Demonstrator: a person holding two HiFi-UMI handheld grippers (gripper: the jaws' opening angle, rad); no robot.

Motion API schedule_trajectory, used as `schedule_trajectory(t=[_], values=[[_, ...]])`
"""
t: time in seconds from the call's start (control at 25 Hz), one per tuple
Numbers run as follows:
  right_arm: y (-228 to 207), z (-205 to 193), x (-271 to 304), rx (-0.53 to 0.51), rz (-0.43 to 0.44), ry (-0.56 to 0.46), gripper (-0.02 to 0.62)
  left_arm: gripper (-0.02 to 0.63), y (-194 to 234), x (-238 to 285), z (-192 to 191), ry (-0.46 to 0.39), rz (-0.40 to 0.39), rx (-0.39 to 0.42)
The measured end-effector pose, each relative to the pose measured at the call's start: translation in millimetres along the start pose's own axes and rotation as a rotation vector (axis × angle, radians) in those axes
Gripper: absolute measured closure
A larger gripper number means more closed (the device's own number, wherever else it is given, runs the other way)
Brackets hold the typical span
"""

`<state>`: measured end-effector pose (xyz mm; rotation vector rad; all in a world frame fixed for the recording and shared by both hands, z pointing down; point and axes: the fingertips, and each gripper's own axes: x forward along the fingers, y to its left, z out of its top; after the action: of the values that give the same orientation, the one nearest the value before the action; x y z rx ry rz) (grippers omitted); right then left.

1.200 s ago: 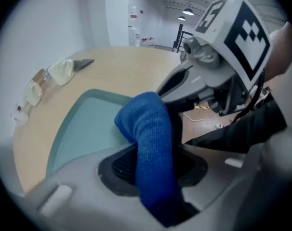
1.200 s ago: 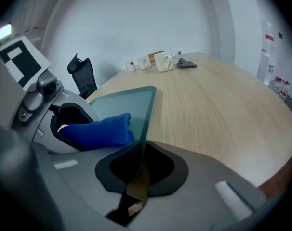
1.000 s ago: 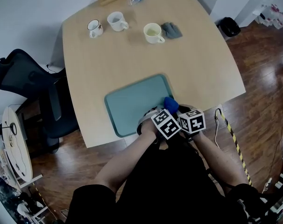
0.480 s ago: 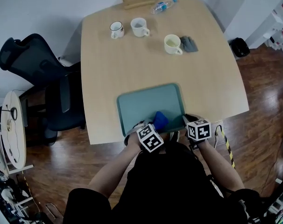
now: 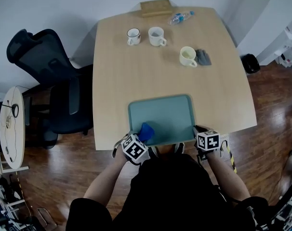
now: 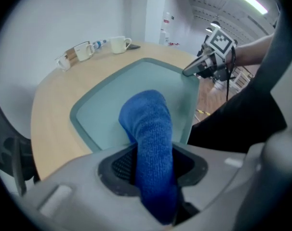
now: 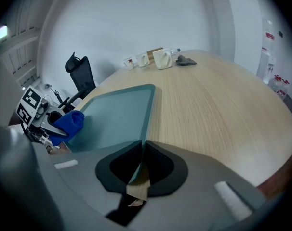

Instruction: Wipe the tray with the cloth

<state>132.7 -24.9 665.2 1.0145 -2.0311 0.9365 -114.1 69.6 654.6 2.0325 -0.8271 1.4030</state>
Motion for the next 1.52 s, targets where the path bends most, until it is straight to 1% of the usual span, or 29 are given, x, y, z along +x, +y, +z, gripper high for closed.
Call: schedule_trajectory(t=[0.08, 0.2, 0.28, 0.36, 0.48, 0.56, 0.64, 0.72, 0.8, 0.84, 0.92, 1.0, 1.12, 1.2, 1.32, 1.44, 1.52], values=[[0.3, 0.3, 0.3, 0.0, -0.003, 0.003, 0.566, 0.448, 1.0, -0.3, -0.7, -0.004, -0.002, -0.002], [-0.4, 0.6, 0.0, 0.003, -0.008, 0.005, 0.566, 0.448, -1.1, -2.8, 5.6, 0.011, -0.017, 0.0], [-0.8, 0.2, -0.3, 0.003, -0.015, 0.008, 0.566, 0.448, 1.9, -5.3, 25.5, -0.007, -0.014, 0.02], [0.5, -0.5, 0.1, 0.004, -0.021, 0.009, 0.566, 0.448, 10.0, -5.2, 60.6, -0.05, 0.001, 0.071], [4.3, 1.4, 2.4, -0.002, -0.027, 0.01, 0.566, 0.448, 25.3, 4.4, 128.9, -0.085, 0.023, 0.187], [5.6, 2.4, 2.3, -0.007, -0.03, 0.009, 0.566, 0.448, 33.0, 19.7, 174.1, -0.07, 0.046, 0.293], [5.5, 2.7, 2.3, -0.007, -0.031, 0.009, 0.566, 0.448, 38.2, 39.0, 211.7, -0.025, 0.085, 0.433], [5.7, 4.1, 3.2, -0.006, -0.028, 0.008, 0.566, 0.448, 40.9, 56.9, 238.0, 0.038, 0.125, 0.579], [6.3, 5.2, 2.8, -0.007, -0.025, 0.005, 0.566, 0.448, 38.0, 71.6, 252.4, 0.096, 0.139, 0.682], [6.8, 5.2, 2.1, -0.005, -0.024, 0.003, 0.566, 0.449, 34.4, 77.2, 255.5, 0.116, 0.132, 0.71], [7.8, 4.8, 0.2, 0.001, -0.023, -0.003, 0.566, 0.449, 25.1, 83.7, 256.8, 0.132, 0.113, 0.727], [8.2, 6.4, -3.4, 0.011, -0.022, -0.013, 0.566, 0.453, 12.4, 83.9, 253.5, 0.13, 0.085, 0.702], [6.3, 2.8, -6.2, 0.011, -0.01, -0.015, 0.566, 0.453, -22.8, 78.6, 236.0, 0.131, -0.014, 0.644], [5.5, -0.1, -7.1, 0.009, -0.003, -0.012, 0.566, 0.453, -47.9, 75.5, 222.0, 0.123, -0.057, 0.646], [2.6, -4.8, -6.0, 0.004, 0.004, -0.005, 0.566, 0.453, -77.2, 73.6, 204.7, 0.096, -0.06, 0.665], [0.7, -5.7, -4.8, 0.0, 0.0, -0.001, 0.566, 0.453, -105.0, 71.7, 188.2, 0.076, -0.089, 0.668], [1.0, -5.6, -3.9, -0.004, -0.002, 0.003, 0.566, 0.453, -116.2, 70.2, 178.8, 0.064, -0.096, 0.665]])
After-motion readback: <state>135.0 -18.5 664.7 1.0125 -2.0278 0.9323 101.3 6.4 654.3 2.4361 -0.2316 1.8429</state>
